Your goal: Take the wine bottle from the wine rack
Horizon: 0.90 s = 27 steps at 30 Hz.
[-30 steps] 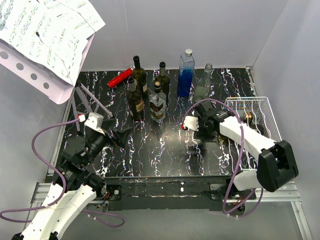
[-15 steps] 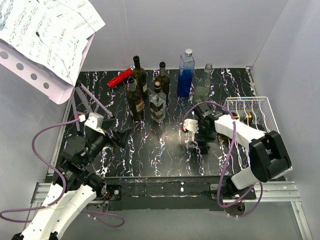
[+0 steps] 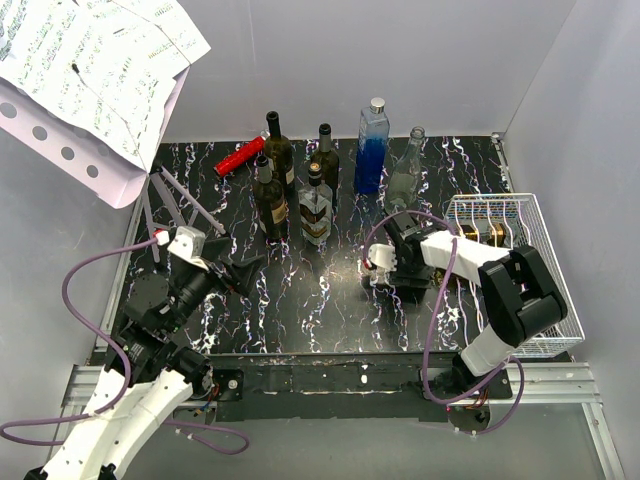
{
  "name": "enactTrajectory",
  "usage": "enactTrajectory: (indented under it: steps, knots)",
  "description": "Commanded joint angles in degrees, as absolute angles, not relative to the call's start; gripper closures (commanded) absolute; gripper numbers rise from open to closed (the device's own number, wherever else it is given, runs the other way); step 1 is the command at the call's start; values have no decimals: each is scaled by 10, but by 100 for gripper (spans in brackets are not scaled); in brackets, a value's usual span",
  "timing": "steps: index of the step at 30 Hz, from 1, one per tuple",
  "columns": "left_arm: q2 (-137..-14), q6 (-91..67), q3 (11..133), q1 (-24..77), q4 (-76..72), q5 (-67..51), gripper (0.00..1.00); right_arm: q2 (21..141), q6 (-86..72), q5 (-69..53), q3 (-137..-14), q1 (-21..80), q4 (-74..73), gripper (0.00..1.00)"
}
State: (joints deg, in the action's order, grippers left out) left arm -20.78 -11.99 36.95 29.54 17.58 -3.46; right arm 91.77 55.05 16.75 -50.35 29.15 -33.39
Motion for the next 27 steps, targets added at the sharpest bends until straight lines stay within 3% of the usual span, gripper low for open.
enactTrajectory:
  steps: [1, 7, 14, 27]
  knots:
    - [-200, -113, 374, 299, 174, -36, 2, 935, 538, 170, -494, 279, -301, 34]
    - [-190, -113, 372, 299, 175, -33, 2, 933, 548, 221, -491, 270, -277, 33]
    - [-188, -113, 374, 299, 174, -33, 2, 897, 572, 185, -488, 256, -279, 32]
    - [-189, -113, 373, 299, 173, -31, 2, 896, 541, 157, -502, 257, -305, 52]
